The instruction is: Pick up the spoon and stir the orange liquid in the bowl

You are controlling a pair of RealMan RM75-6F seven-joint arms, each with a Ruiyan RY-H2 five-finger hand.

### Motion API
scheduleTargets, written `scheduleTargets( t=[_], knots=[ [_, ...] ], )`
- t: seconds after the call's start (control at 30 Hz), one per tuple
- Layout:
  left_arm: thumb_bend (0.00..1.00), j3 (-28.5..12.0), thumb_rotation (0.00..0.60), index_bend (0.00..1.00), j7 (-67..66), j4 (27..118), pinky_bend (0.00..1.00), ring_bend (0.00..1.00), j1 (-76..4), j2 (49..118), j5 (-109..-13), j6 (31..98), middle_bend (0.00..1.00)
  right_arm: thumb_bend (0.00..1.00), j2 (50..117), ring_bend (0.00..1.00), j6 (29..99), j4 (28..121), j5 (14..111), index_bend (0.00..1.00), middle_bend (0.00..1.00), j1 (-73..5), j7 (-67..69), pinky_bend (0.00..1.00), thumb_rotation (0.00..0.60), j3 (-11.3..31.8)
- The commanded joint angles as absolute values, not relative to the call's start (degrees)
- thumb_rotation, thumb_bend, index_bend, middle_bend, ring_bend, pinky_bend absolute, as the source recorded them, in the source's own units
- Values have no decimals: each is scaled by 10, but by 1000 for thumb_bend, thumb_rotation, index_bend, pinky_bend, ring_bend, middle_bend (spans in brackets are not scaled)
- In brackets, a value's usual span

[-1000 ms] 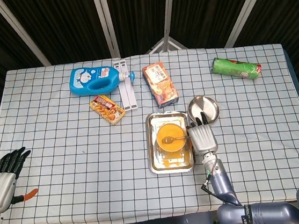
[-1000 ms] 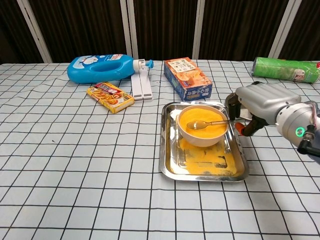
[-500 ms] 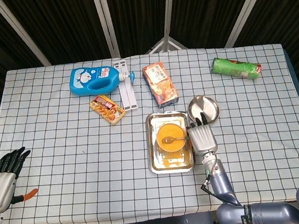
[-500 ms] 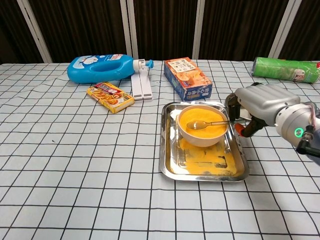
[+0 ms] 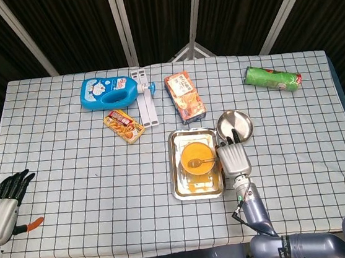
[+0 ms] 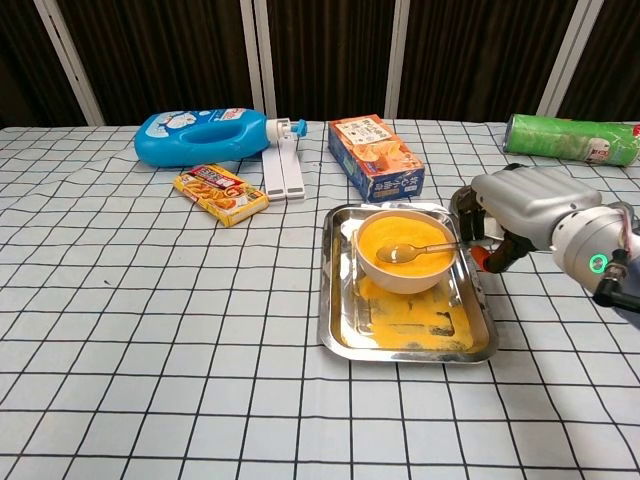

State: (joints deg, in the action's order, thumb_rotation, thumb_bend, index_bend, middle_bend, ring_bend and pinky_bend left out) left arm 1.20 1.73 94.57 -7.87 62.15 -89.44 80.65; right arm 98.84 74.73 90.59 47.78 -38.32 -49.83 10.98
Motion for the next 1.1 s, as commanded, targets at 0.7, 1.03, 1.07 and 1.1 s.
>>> scheduleTargets(
  t=[0.7, 1.03, 1.07, 1.1],
  knots=[
    [0, 12, 600, 0, 16, 946, 0, 0, -79, 621, -893, 804, 0, 515, 990, 305, 753, 907, 478, 583, 514, -381, -508, 0, 600, 113],
    [0, 12, 600, 0, 17, 946, 0, 0, -79, 621, -893, 804, 0, 535, 989, 320, 759, 911, 470, 600, 526, -383, -522, 0, 600, 118],
    [0, 12, 600, 0, 17, 946, 0, 0, -79, 621, -893, 804, 0, 548, 988, 321, 759, 911, 470, 600, 526, -383, -522, 0, 600, 118],
    [0, 13, 600, 0, 17, 946, 0, 0, -79, 621, -893, 804, 0, 559, 988, 321, 759, 911, 470, 600, 526, -383, -523, 0, 600, 118]
  ],
)
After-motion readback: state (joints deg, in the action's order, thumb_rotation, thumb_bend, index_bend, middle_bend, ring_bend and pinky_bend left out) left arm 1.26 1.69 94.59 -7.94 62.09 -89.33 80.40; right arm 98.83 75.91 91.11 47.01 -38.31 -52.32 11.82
